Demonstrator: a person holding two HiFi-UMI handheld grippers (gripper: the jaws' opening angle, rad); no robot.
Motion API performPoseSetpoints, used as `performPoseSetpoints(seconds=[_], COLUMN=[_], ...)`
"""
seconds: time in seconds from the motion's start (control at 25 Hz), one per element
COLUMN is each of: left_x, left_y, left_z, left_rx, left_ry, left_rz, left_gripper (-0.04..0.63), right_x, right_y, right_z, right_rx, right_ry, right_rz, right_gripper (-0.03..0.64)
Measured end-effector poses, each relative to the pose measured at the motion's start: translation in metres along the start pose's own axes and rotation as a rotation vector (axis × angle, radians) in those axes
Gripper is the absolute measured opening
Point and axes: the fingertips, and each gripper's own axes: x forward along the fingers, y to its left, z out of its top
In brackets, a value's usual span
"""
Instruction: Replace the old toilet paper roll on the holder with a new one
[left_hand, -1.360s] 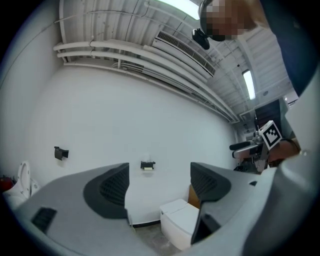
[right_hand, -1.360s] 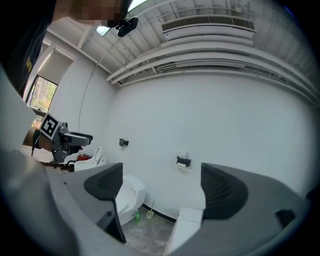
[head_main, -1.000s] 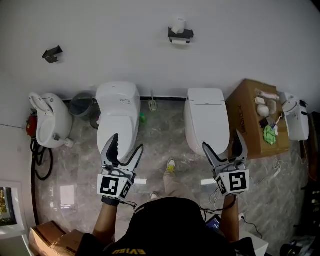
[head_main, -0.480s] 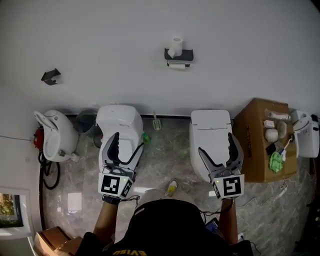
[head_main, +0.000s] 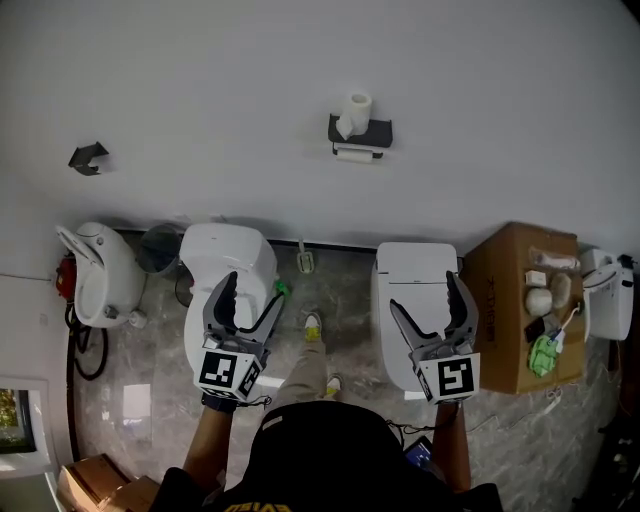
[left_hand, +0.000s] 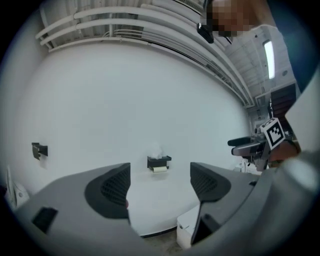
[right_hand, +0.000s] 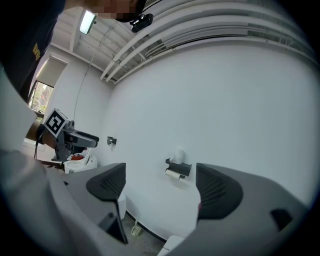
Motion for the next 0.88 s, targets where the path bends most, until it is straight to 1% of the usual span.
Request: performPoseSetpoints(seconds=[0.04, 0.16, 0.24, 0.32, 0.4, 0.48, 0.6, 0.72, 0.8, 0.88], left_x=[0.008, 0.037, 0.058, 0.082, 0.104, 0.125, 0.153, 0.174, 0.189, 0.2], left_y=[0.006, 0.024, 0.033, 0.043, 0.056, 0.07, 0.087, 0.101, 0.106, 0.108], left_z=[-0.001, -0.006, -0.006, 0.002, 0.01, 0.012, 0.008, -0.001, 0.0, 0.002], left_rx=[-0.009, 0.009, 0.0, -0.005, -0.004, -0.02, -0.039, -0.077, -0.096, -0.085], left_ry=[-0.005, -0.004, 0.004, -0.024, -0.048, -0.067, -0.092, -0.085, -0.088, -0.099], left_rz=[-0.002, -0.01, -0.02, -0.031, -0.04, -0.053, -0.074, -0.089, -0.106, -0.121], left_gripper=[0.382, 0.382, 0.382, 0.382, 0.368, 0.35, 0.345, 0.345, 0.345, 0.345], right_x=[0.009, 0.039, 0.06, 0.082, 0.104, 0.128, 0.168, 0.2, 0.22, 0.239], right_y=[-0.002, -0.009, -0.019, -0.031, -0.04, -0.045, -0.041, -0.033, -0.034, -0.037], right_z=[-0.002, -0.004, 0.001, 0.005, 0.004, -0.003, -0.016, -0.026, -0.027, -0.03], right_rx=[-0.003, -0.017, -0.043, -0.135, -0.276, -0.398, -0.535, -0.611, -0.62, -0.631], right_ry=[0.01, 0.05, 0.024, 0.028, 0.084, 0.151, 0.217, 0.253, 0.252, 0.248], right_rz=[-0.001, -0.012, -0.029, -0.052, -0.077, -0.095, -0.086, -0.06, -0.046, -0.04], right_gripper=[0.443, 0.442, 0.442, 0.443, 0.442, 0.433, 0.433, 0.433, 0.433, 0.433])
